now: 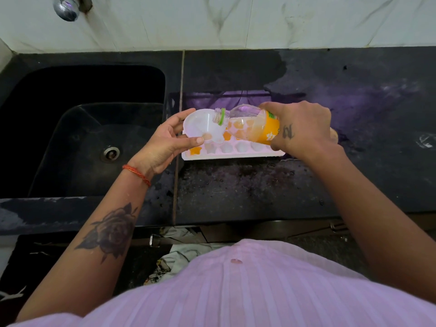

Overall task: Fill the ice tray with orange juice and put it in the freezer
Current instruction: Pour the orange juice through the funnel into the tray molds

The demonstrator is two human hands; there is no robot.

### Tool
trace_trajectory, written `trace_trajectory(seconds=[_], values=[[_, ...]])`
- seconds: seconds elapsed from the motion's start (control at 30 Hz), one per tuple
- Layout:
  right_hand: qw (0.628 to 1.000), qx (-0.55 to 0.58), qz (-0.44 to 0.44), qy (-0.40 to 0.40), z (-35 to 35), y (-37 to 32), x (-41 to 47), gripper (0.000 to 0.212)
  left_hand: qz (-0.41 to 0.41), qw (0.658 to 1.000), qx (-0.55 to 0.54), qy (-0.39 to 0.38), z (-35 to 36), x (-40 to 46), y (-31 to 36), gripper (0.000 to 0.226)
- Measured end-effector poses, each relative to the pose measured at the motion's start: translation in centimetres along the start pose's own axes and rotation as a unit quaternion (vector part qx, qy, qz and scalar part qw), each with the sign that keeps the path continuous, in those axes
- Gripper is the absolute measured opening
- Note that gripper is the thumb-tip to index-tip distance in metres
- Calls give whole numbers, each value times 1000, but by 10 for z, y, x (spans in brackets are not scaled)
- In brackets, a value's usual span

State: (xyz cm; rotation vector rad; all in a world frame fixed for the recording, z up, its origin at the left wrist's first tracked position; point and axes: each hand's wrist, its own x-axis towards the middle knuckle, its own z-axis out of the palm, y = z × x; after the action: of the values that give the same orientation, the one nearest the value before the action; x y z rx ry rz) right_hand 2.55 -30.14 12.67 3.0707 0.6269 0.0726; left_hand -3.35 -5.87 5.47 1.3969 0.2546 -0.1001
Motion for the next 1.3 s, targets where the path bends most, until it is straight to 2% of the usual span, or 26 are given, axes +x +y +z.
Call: trace_trajectory(seconds=[0.27,0.83,1.3], values=[[998,-42,-23,28,-2,6,-5,53,-10,1000,-3,-5,5,3,-2,71],[997,-53,-33,33,-7,1,-3,54,-14,1000,11,13,12,-1,4,63],[997,-62,-29,41,-4,4,1,53,-12,1000,5,3,11,2,4,76]])
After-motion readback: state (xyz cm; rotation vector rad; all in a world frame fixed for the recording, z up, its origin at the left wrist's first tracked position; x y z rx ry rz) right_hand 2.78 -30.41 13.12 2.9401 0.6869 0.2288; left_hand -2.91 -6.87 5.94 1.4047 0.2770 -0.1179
